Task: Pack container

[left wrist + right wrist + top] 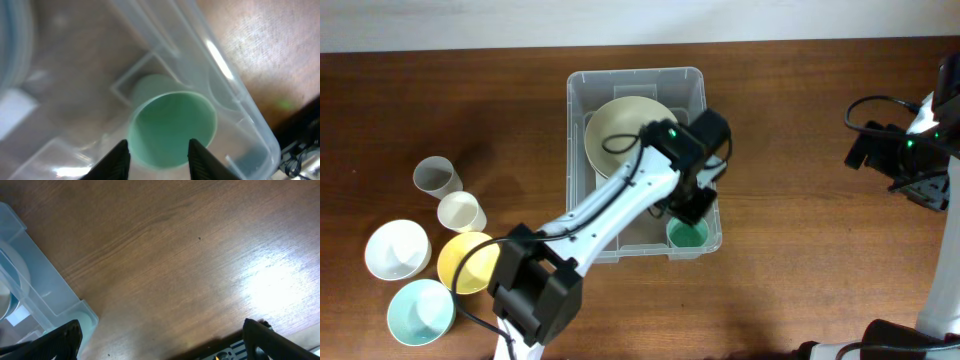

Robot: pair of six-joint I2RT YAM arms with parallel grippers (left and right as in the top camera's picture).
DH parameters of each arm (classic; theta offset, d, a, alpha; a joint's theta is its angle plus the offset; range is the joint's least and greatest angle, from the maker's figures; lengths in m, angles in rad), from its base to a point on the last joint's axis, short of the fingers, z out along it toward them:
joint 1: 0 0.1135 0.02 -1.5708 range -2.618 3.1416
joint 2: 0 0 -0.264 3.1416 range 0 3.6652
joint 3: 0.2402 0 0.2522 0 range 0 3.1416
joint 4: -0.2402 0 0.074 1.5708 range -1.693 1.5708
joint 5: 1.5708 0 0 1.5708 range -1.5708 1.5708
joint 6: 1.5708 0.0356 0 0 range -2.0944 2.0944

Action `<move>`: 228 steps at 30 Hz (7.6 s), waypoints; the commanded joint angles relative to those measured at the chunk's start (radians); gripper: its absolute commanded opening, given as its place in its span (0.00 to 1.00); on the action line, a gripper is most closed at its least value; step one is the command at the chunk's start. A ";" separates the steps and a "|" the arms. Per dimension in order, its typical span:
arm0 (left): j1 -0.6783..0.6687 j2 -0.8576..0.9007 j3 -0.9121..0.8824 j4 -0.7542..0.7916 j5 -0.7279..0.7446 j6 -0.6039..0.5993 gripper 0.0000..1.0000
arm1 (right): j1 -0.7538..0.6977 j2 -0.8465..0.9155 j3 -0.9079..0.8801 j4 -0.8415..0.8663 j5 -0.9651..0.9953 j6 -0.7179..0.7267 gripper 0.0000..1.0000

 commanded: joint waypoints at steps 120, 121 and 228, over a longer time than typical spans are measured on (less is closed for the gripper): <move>-0.074 -0.166 -0.090 0.006 0.017 -0.079 0.70 | 0.003 0.002 -0.005 0.003 0.016 -0.010 0.98; -0.065 -0.169 -0.087 -0.002 -0.008 -0.080 0.70 | 0.003 0.002 -0.005 0.003 0.016 -0.010 0.98; -0.096 -0.120 0.050 -0.126 -0.259 -0.084 0.68 | 0.003 0.003 -0.005 -0.011 0.016 -0.010 0.98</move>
